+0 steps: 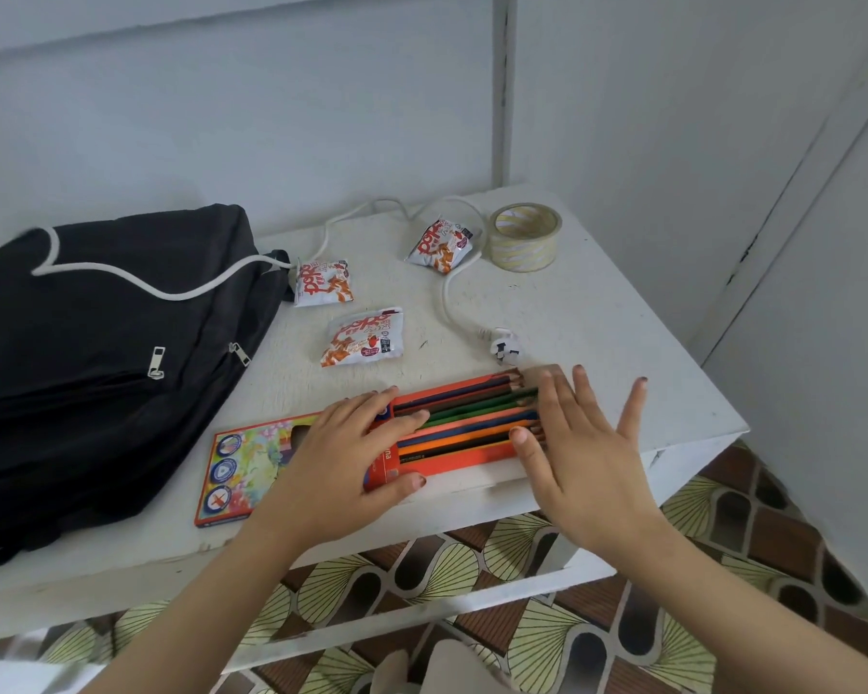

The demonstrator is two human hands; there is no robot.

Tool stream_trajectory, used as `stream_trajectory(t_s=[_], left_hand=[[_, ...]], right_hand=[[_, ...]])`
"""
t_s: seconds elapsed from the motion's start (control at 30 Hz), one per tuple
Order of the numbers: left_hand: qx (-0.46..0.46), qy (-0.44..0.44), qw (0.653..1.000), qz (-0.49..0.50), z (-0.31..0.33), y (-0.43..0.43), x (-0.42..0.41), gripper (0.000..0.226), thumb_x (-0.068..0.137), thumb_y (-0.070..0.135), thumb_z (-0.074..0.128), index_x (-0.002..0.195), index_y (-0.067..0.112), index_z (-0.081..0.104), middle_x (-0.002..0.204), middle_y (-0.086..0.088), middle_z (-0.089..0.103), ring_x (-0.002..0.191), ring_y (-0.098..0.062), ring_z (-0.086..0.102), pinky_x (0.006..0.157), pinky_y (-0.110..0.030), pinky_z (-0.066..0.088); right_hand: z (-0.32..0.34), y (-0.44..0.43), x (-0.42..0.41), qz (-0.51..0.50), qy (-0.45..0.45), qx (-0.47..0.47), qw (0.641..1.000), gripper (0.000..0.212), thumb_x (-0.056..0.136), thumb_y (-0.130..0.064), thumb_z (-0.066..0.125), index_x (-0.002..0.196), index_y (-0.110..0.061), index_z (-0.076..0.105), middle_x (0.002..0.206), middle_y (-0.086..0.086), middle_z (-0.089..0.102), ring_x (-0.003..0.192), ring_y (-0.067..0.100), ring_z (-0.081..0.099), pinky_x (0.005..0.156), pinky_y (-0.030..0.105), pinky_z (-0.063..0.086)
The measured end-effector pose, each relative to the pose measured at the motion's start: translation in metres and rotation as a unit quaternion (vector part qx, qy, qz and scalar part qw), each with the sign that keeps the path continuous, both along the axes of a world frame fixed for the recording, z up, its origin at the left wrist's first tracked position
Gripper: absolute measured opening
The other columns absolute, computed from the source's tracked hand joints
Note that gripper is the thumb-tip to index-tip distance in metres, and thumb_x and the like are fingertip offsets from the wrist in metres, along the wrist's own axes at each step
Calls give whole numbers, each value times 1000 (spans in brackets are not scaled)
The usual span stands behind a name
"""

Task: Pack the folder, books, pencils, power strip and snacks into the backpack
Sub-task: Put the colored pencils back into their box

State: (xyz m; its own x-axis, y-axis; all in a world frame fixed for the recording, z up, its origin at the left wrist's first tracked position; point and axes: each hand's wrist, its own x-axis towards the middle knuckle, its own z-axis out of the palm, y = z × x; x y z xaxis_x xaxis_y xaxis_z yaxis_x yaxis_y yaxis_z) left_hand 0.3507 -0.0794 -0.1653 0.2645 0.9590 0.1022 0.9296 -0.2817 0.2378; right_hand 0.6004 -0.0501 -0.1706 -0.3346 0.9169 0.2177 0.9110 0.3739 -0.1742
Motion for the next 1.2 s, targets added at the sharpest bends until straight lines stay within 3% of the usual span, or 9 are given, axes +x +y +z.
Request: stream_trajectory(t_s=[0.17, 0.27, 0.37, 0.43, 0.5, 0.57, 0.7, 0.93, 1.2], left_hand=[[-10, -7, 1000, 2, 1, 0, 1, 66, 81, 72, 30, 141, 52, 10, 150, 5, 29, 138, -16, 24, 109, -37, 18], [-34, -17, 999, 2, 3, -1, -2, 72, 78, 75, 32, 139, 56, 1, 153, 10, 20, 140, -10, 15, 112, -36, 14], [-77, -29, 997, 13, 7, -2, -8, 79, 70, 80, 35, 135, 61, -6, 153, 19, 2, 138, -3, -2, 111, -34, 7], [-93, -21, 995, 13, 8, -3, -11, 80, 68, 81, 34, 133, 63, -9, 150, 24, -4, 134, 4, -13, 110, -30, -3], [-85, -32, 996, -2, 9, -3, -14, 80, 69, 81, 35, 135, 57, -3, 151, 22, 5, 136, 6, -12, 112, -27, -9], [-85, -78, 993, -4, 11, -4, -16, 78, 70, 76, 42, 135, 57, 3, 145, 26, 22, 136, 8, 4, 116, -31, 0], [-107, -146, 984, -2, 15, -7, -17, 78, 67, 69, 56, 131, 63, 11, 121, 45, 31, 120, 14, 32, 109, -41, 33], [-88, -110, 990, -17, 11, -8, -27, 83, 66, 71, 60, 138, 50, 24, 145, 25, 25, 137, 5, 14, 112, -36, 22], [-74, -120, 990, 3, 7, -6, -23, 82, 64, 75, 58, 136, 44, 36, 140, 21, 35, 131, 5, 26, 106, -29, 29]], right_hand=[[-1, -2, -1, 65, 5, -13, 998, 71, 96, -55, 3, 150, -11, 17, 145, 4, 44, 142, 20, 22, 109, 57, -20], [2, 3, 3, 85, 72, -20, 994, 72, 94, -57, -1, 150, -16, 18, 149, 2, 38, 145, 14, 14, 110, 51, -23], [1, 13, 15, 39, 124, -15, 991, 72, 91, -56, -2, 150, -18, 18, 155, 3, 24, 146, 15, 6, 109, 38, -28], [-1, 19, 22, 14, 187, -40, 981, 75, 89, -57, 1, 148, -17, 26, 152, 4, 31, 145, 13, 9, 105, 23, -31], [1, 22, 28, 46, 255, -79, 963, 69, 89, -55, 7, 141, -22, 40, 143, -1, 44, 142, 6, 15, 106, 18, -28], [3, 24, 30, 103, 277, -100, 950, 57, 91, -51, 14, 133, -29, 46, 136, -13, 47, 141, 5, 20, 112, 22, -20], [1, 28, 36, 162, 212, -92, 959, 45, 91, -49, 29, 127, -29, 50, 145, -11, 41, 142, 4, 19, 119, 37, 2], [9, 41, 46, 246, 125, -135, 952, 72, 72, -72, 52, 136, -39, 42, 152, -7, 28, 143, 3, 12, 117, 32, 3], [12, 52, 41, 267, 101, -143, 948, 76, 66, -76, 57, 133, -42, 45, 148, -9, 37, 138, -6, 17, 115, 26, 3]])
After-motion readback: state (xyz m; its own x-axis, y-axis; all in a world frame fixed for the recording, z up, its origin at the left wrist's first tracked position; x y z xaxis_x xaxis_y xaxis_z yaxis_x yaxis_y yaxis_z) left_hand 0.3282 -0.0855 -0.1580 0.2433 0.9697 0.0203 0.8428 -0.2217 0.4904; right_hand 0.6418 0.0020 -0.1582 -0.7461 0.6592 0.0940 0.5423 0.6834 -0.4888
